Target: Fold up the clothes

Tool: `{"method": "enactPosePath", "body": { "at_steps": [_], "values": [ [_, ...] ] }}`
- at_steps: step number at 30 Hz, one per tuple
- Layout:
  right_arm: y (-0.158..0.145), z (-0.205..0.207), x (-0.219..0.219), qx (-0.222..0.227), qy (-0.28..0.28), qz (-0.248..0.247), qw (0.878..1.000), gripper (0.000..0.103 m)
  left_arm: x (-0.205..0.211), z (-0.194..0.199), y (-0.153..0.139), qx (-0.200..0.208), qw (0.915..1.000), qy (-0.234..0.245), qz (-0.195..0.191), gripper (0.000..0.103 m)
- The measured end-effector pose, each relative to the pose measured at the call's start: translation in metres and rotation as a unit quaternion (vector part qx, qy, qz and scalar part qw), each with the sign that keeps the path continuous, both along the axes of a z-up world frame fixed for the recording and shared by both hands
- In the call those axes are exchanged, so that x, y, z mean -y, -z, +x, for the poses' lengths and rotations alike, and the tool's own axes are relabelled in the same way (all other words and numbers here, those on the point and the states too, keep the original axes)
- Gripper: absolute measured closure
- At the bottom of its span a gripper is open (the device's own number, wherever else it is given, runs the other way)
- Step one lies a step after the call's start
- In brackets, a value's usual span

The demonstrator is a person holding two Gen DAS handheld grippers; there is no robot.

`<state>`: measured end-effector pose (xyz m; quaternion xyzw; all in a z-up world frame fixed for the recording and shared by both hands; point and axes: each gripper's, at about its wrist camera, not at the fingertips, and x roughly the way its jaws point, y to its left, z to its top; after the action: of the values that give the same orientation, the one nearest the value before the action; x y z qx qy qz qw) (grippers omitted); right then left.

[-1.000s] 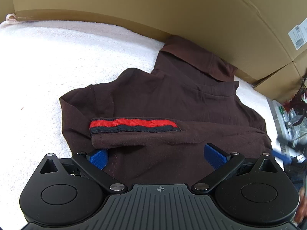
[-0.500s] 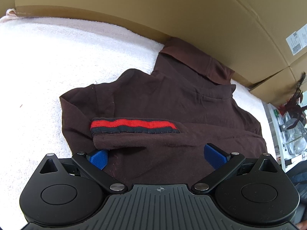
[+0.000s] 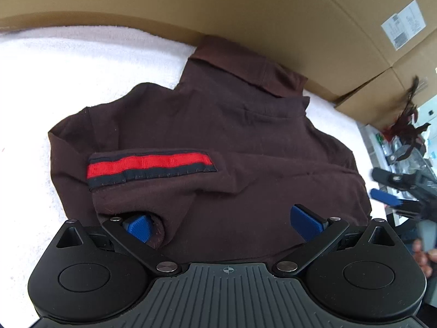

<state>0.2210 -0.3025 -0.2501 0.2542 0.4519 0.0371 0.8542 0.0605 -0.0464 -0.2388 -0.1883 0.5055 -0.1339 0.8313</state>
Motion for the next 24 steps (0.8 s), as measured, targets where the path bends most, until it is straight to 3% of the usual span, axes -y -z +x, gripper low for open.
{"method": "enactPosePath", "body": {
  "at_steps": [2, 7, 9, 12, 15, 17, 19, 21, 24],
  "values": [
    [0.013, 0.011, -0.006, -0.013, -0.018, -0.012, 1.000, 0.017, -0.002, -0.001, 0.000, 0.001, 1.0000, 0.002, -0.007, 0.000],
    [0.022, 0.038, -0.030, 0.013, -0.050, -0.106, 0.993, 0.014, -0.016, -0.003, 0.002, 0.000, 0.9988, -0.013, -0.047, 0.000],
    [0.028, 0.050, -0.036, 0.014, -0.056, -0.123, 0.991, 0.003, -0.019, -0.003, 0.003, 0.001, 0.9983, -0.015, -0.057, 0.000],
    [0.026, 0.060, -0.038, 0.000, -0.053, -0.109, 0.993, 0.002, -0.020, -0.003, 0.004, 0.001, 0.9977, -0.017, -0.065, 0.000],
    [0.011, 0.042, -0.016, 0.033, -0.003, -0.025, 0.999, 0.006, -0.021, -0.003, 0.004, 0.002, 0.9974, -0.019, -0.069, 0.000],
    [0.003, 0.022, -0.001, 0.045, 0.025, -0.003, 0.999, 0.006, -0.020, -0.003, 0.004, 0.003, 0.9976, -0.019, -0.067, 0.000],
    [0.001, 0.003, 0.010, 0.044, 0.028, 0.017, 0.998, 0.012, -0.019, -0.003, 0.003, 0.004, 0.9978, -0.019, -0.063, 0.000],
    [0.003, -0.015, 0.016, 0.037, 0.010, 0.048, 0.998, 0.041, -0.018, -0.002, 0.003, 0.004, 0.9982, -0.018, -0.058, 0.000],
    [0.015, -0.033, 0.013, 0.001, -0.027, 0.060, 0.998, 0.053, -0.015, -0.002, 0.003, 0.005, 0.9986, -0.016, -0.050, 0.000]
  ]
}}
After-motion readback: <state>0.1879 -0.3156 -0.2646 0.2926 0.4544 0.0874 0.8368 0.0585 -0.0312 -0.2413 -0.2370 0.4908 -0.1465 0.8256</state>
